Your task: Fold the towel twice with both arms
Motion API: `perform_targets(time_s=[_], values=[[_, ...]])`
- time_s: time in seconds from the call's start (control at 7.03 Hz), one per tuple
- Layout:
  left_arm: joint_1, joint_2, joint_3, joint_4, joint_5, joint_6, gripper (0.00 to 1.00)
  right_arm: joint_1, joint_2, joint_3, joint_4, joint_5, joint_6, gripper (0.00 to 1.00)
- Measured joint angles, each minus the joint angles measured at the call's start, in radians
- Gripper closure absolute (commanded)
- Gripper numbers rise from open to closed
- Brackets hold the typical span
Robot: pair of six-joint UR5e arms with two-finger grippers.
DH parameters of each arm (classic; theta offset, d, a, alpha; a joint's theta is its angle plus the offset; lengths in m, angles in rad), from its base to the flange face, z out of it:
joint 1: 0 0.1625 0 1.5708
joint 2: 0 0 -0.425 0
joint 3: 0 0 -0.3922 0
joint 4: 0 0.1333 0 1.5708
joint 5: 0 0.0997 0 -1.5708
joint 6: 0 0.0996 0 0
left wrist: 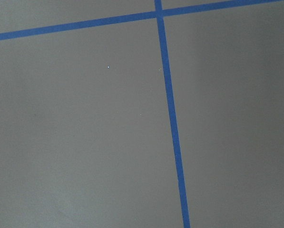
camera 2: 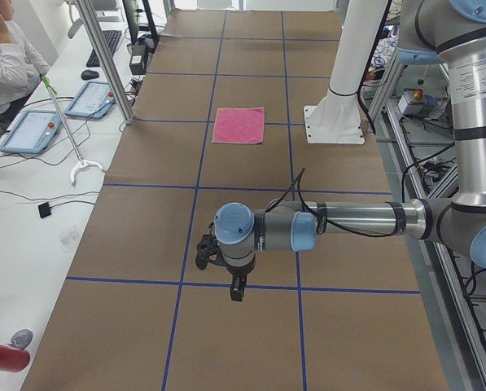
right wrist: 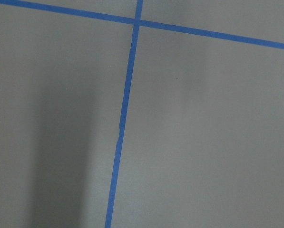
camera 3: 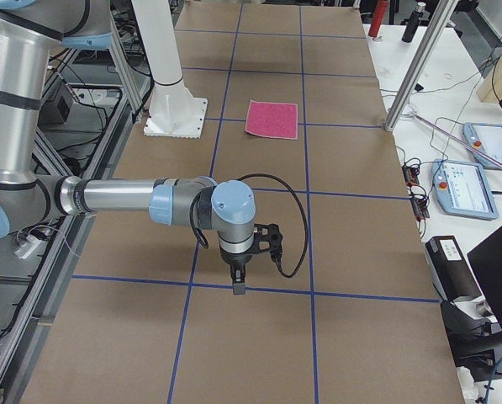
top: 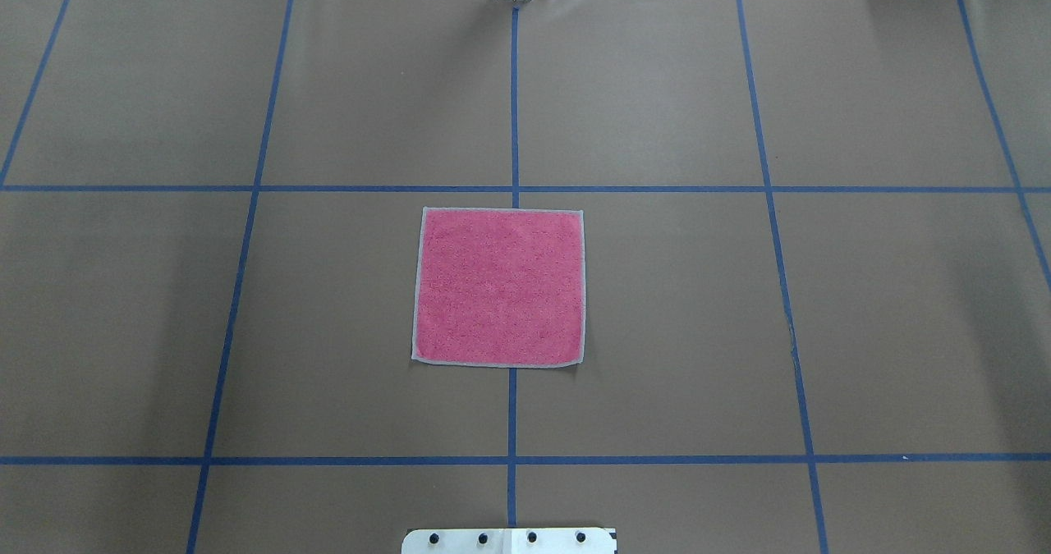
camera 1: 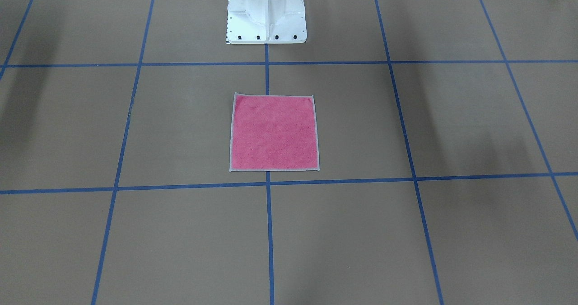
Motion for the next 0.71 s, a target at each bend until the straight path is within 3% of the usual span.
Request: perform_targets(time_s=[0.71], values=[[0.007, 0.001, -0.032, 0.002, 0.001, 0.000, 0.00, -0.004, 0.005, 0.003, 0.000, 0.001, -0.002, 0.00]])
